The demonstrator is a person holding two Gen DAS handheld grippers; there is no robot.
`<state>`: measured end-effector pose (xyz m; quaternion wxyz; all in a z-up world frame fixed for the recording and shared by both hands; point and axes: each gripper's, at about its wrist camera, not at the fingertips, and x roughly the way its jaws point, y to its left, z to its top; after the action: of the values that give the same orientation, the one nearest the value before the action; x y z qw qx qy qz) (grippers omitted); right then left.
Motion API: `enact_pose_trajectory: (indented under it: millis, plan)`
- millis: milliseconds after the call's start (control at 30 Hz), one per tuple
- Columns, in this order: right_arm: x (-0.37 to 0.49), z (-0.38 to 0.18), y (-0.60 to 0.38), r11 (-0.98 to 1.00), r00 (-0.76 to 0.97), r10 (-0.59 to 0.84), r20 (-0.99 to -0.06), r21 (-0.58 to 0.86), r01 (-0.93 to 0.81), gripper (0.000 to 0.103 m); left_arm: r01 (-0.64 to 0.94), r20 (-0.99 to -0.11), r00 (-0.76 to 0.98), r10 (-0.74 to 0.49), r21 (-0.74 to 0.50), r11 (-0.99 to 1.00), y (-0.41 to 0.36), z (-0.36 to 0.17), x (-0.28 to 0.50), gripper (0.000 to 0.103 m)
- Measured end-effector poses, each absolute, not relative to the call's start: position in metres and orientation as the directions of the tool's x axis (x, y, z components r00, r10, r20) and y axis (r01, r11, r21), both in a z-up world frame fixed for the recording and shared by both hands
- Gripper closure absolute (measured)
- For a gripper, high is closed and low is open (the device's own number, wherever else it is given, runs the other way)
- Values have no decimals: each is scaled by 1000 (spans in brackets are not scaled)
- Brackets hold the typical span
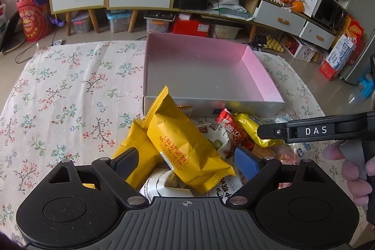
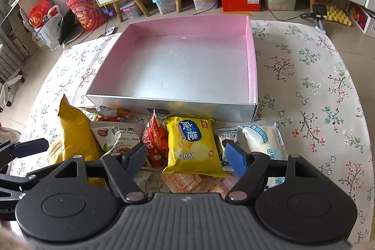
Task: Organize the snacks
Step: 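Lower the left gripper to a yellow cake packet while the right gripper lowers to the yellow chip bag, then close the left gripper on the yellow cake packet while the right gripper closes on the chip bag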
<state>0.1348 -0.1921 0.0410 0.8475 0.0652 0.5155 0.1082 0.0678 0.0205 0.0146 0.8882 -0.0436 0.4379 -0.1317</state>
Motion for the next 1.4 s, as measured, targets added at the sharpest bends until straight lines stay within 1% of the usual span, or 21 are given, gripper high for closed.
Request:
enact_pose_trajectory:
  millis: [133, 167, 233, 267, 400, 433, 600, 767, 933, 1100, 1200, 1233, 1267, 1333, 1400]
  plan:
    - [137, 39, -193, 967, 443, 255, -859, 229, -111, 32, 181, -767, 580, -274, -207, 961, 23, 14, 72, 15]
    - [137, 39, -194, 966, 442, 258, -859, 234, -110, 32, 178, -767, 578, -278, -214, 960, 25, 13, 73, 18]
    - [138, 38, -195, 962, 440, 273, -856, 252, -107, 33, 165, -768, 573, -285, -233, 958, 27, 11, 76, 24]
    - [139, 37, -196, 960, 435, 280, -856, 263, -101, 34, 159, -770, 567, -291, -245, 956, 29, 9, 78, 29]
    - [145, 29, -200, 943, 407, 324, -854, 326, -66, 43, 118, -773, 557, -303, -287, 951, 35, 3, 86, 46]
    - [147, 27, -201, 941, 402, 328, -855, 335, -57, 44, 107, -775, 554, -302, -294, 950, 37, 2, 89, 48]
    - [152, 19, -205, 938, 394, 325, -860, 347, -18, 46, 81, -779, 533, -331, -342, 936, 37, -6, 94, 52]
    - [155, 11, -202, 940, 375, 318, -871, 340, -6, 47, 78, -786, 532, -316, -326, 942, 31, -8, 96, 52]
    - [154, 10, -201, 941, 380, 314, -870, 337, -6, 45, 73, -803, 517, -298, -305, 949, 28, -11, 97, 50]
    - [154, 9, -202, 937, 375, 325, -868, 350, -2, 45, 58, -817, 482, -317, -331, 942, 27, -20, 99, 49]
    - [156, 6, -208, 922, 365, 352, -862, 386, 21, 45, 36, -820, 472, -324, -349, 936, 28, -25, 100, 52]
    - [156, 5, -208, 917, 362, 363, -859, 398, 26, 48, 33, -819, 475, -321, -348, 937, 28, -25, 99, 53]
    - [155, 5, -209, 910, 358, 375, -855, 413, 31, 53, 32, -818, 479, -319, -347, 937, 28, -24, 99, 57]
    - [154, 5, -210, 902, 356, 391, -849, 431, 35, 55, 24, -815, 487, -314, -347, 938, 28, -23, 98, 62]
    - [153, 6, -209, 901, 360, 393, -846, 433, 34, 56, 20, -812, 493, -312, -348, 937, 29, -21, 98, 64]
